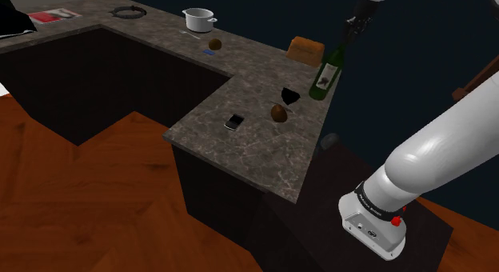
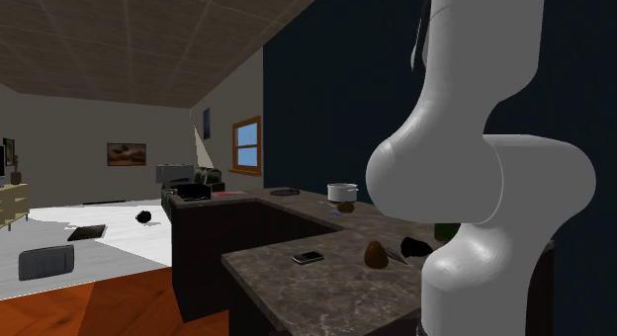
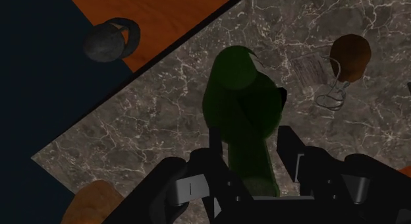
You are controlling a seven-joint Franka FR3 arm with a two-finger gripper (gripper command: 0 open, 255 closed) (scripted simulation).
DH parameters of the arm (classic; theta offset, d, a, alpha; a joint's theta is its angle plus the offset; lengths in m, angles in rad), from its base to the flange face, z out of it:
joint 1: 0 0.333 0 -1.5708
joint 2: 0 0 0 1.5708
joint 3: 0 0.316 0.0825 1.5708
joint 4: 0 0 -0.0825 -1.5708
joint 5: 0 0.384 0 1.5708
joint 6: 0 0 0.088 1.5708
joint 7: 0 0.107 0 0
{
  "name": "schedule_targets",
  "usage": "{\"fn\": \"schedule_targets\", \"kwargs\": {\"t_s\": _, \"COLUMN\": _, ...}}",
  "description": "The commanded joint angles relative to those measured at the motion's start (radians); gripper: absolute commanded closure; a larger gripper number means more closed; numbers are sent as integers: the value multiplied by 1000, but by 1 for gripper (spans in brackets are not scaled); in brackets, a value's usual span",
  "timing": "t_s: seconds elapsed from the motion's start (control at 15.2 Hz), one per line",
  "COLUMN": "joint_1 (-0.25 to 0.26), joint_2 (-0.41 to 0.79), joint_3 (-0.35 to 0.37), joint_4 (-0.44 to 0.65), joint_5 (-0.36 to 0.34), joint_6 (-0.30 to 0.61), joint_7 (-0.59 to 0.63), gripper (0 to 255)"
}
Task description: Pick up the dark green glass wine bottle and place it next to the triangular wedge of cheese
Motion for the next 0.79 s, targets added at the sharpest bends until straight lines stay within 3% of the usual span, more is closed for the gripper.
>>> {"fn": "schedule_targets", "kwargs": {"t_s": 0.0, "joint_1": 0, "joint_2": 2, "joint_3": 0, "joint_4": -25, "joint_5": 1, "joint_6": 27, "joint_7": 0, "gripper": 255}}
{"fn": "schedule_targets", "kwargs": {"t_s": 0.73, "joint_1": -3, "joint_2": 29, "joint_3": -7, "joint_4": -146, "joint_5": 14, "joint_6": 173, "joint_7": -11, "gripper": 255}}
